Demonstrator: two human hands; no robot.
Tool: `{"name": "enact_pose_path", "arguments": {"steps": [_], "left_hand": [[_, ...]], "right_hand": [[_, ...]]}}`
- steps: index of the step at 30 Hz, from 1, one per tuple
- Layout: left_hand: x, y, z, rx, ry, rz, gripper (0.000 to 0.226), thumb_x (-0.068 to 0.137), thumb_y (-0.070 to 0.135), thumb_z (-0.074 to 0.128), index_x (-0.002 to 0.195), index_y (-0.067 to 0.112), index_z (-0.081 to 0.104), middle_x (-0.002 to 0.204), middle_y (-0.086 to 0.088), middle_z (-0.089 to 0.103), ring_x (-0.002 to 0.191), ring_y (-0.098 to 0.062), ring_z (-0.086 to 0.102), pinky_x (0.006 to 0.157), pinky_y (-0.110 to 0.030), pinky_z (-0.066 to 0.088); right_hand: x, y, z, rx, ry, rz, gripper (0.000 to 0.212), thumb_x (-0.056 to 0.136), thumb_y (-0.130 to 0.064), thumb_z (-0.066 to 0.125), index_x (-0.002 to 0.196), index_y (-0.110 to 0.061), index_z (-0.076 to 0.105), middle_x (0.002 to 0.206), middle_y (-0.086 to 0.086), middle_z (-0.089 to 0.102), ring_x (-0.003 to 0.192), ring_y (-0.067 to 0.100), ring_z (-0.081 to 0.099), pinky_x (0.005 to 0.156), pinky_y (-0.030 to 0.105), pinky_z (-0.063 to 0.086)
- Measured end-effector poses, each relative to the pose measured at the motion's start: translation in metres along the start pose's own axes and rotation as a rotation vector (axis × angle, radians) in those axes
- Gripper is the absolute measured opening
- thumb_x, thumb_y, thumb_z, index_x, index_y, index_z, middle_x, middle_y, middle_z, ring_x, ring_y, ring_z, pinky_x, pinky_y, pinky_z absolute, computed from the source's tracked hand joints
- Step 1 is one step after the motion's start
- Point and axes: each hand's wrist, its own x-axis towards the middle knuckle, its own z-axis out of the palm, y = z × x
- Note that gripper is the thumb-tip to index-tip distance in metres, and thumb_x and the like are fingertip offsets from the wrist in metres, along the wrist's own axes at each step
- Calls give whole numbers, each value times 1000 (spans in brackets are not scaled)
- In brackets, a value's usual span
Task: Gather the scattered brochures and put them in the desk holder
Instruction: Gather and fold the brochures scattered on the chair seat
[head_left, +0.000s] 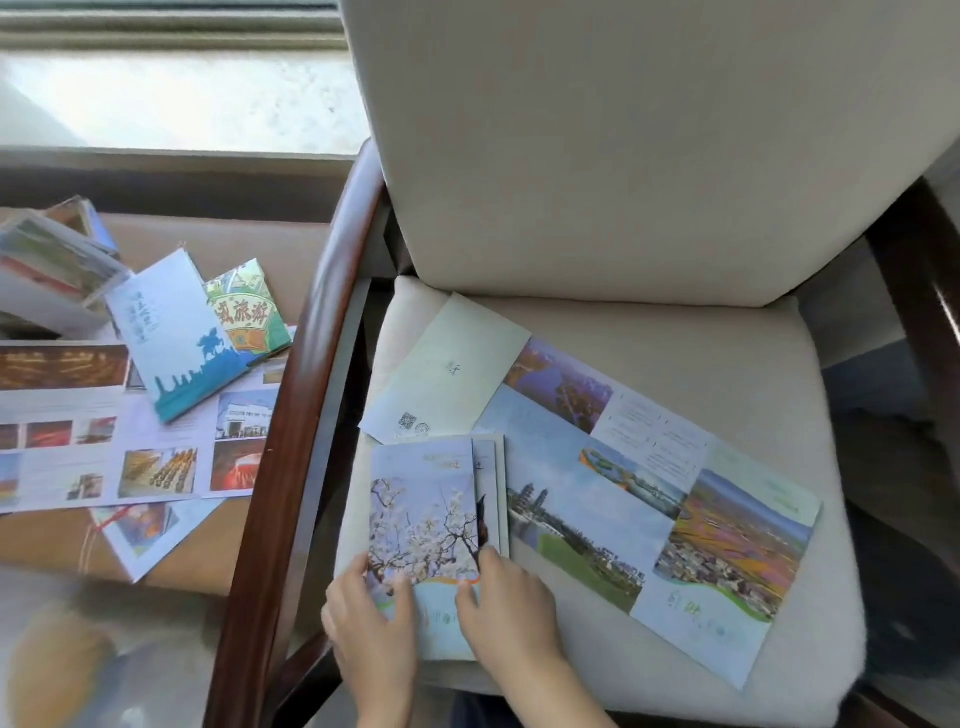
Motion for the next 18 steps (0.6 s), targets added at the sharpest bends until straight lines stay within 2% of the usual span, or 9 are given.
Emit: {"name": "enact_pose_path", "arguments": {"steps": [4, 6, 8, 10, 11, 13, 15, 17, 18], "left_hand": [[4, -10, 8, -6, -28, 44, 66, 73, 27, 81, 130, 11, 51, 121, -11, 50, 115, -31, 48, 86, -32, 34], [6, -12, 10, -30, -17, 39, 67, 73, 24, 81, 130, 10, 51, 121, -12, 49, 115, -32, 49, 89, -35, 38], [6, -10, 12, -40, -18, 15, 68, 72, 21, 81, 132, 9, 50, 124, -14, 48, 118, -33, 48, 96, -42, 40], [2, -3, 11, -44, -36, -7, 72, 72, 21, 81, 134, 10, 47, 129, -15, 46, 123, -33, 44, 101, -45, 37], [-1, 2, 10, -34, -38, -16, 75, 72, 21, 81, 136, 10, 44, 132, -16, 45, 126, -32, 41, 103, -46, 35], [-9, 16, 6, -10, 8, 26, 78, 73, 21, 79, 139, 12, 39, 138, -14, 41, 131, -32, 32, 107, -49, 29], [-18, 36, 4, -46, 42, 220, 64, 78, 26, 72, 135, 16, 43, 136, -7, 42, 131, -26, 31, 109, -43, 25], [-32, 60, 11, -73, -48, 457, 50, 79, 33, 60, 127, 20, 50, 130, 3, 47, 126, -18, 39, 106, -32, 30], [-40, 73, 19, -69, -127, 542, 47, 80, 33, 59, 125, 24, 52, 130, 6, 47, 123, -15, 42, 104, -32, 35]], "right_hand": [[12, 5, 7, -102, -15, 12, 30, 92, -35, 42, 111, -13, 52, 113, 9, 66, 105, 30, 62, 82, 36, 49], [14, 7, 6, -109, -20, 1, 30, 93, -36, 44, 109, -13, 53, 112, 11, 66, 106, 31, 61, 82, 36, 49], [16, 11, 2, -72, -24, 13, 27, 91, -41, 48, 96, -16, 56, 107, 10, 66, 103, 30, 61, 79, 34, 47], [14, 19, -9, 31, -1, 64, 30, 87, -46, 51, 69, -23, 46, 88, 6, 64, 87, 28, 59, 69, 32, 44], [11, 26, -16, 91, 50, 96, 38, 86, -49, 52, 63, -21, 41, 76, 2, 61, 77, 27, 56, 63, 31, 41], [2, 46, -33, 255, 274, 186, 37, 85, -48, 55, 63, -20, 45, 62, -5, 55, 64, 20, 54, 56, 30, 40], [-8, 78, -56, 421, 561, 320, 22, 85, -37, 61, 71, -23, 53, 66, -8, 59, 65, 16, 58, 55, 30, 41], [-19, 117, -80, 542, 800, 479, 13, 85, -30, 66, 80, -25, 55, 80, -4, 63, 73, 19, 60, 57, 30, 43], [-23, 138, -90, 567, 861, 569, 15, 84, -30, 67, 85, -22, 55, 88, 0, 63, 77, 22, 60, 60, 32, 43]]}}
